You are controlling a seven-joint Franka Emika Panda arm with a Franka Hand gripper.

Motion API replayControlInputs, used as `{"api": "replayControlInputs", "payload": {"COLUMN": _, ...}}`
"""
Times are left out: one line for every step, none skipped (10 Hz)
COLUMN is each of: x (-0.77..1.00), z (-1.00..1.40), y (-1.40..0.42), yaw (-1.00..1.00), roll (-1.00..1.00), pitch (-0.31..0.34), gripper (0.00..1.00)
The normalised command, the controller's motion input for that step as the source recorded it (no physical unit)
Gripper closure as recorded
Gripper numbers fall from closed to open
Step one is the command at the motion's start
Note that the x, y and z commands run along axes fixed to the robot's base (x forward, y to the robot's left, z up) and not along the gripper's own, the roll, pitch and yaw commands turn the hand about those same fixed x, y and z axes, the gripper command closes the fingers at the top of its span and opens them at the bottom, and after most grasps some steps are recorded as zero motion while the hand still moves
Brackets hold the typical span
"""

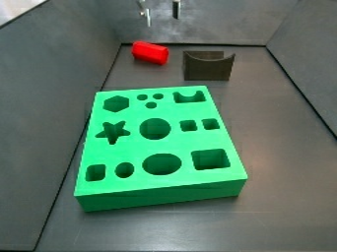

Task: Pick up the hexagon object. Move up. Place the hexagon object on the fixture. Regrasp the hexagon object. Move to above the board. Insert the hexagon object.
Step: Pick up the hexagon object.

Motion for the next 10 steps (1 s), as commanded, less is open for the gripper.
{"api": "replayControlInputs", "payload": {"x": 0.0, "z": -0.26, "y": 0.0, "yaw": 1.0, "roll": -0.02, "pitch": -0.129, "gripper": 0.0}}
{"api": "replayControlInputs", "payload": {"x": 0.0, "z": -0.25, "y": 0.0, "yaw": 1.0, "roll": -0.02, "pitch": -0.126, "gripper": 0.0}}
{"api": "replayControlInputs", "payload": {"x": 0.0, "z": -0.26, "y": 0.0, "yaw": 1.0, "roll": -0.02, "pitch": -0.127, "gripper": 0.0}}
{"api": "replayControlInputs", "payload": {"x": 0.0, "z": -0.22, "y": 0.02, "yaw": 1.0, "roll": -0.01, "pitch": -0.111, "gripper": 0.0}}
{"api": "replayControlInputs", "payload": {"x": 0.0, "z": 0.0, "y": 0.0, "yaw": 0.05, "roll": 0.0, "pitch": 0.0, "gripper": 0.0}}
{"api": "replayControlInputs", "payload": {"x": -0.19, "z": -0.54, "y": 0.55, "yaw": 0.21, "roll": 0.03, "pitch": -0.027, "gripper": 0.0}}
{"api": "replayControlInputs", "payload": {"x": -0.34, "z": -0.73, "y": 0.9, "yaw": 0.24, "roll": 0.0, "pitch": -0.119, "gripper": 0.0}}
{"api": "replayControlInputs", "payload": {"x": -0.31, "z": -0.55, "y": 0.8, "yaw": 0.26, "roll": 0.0, "pitch": -0.096, "gripper": 0.0}}
{"api": "replayControlInputs", "payload": {"x": -0.25, "z": -0.48, "y": 0.6, "yaw": 0.25, "roll": 0.0, "pitch": -0.101, "gripper": 0.0}}
{"api": "replayControlInputs", "payload": {"x": -0.27, "z": -0.54, "y": 0.38, "yaw": 0.25, "roll": 0.05, "pitch": -0.11, "gripper": 0.0}}
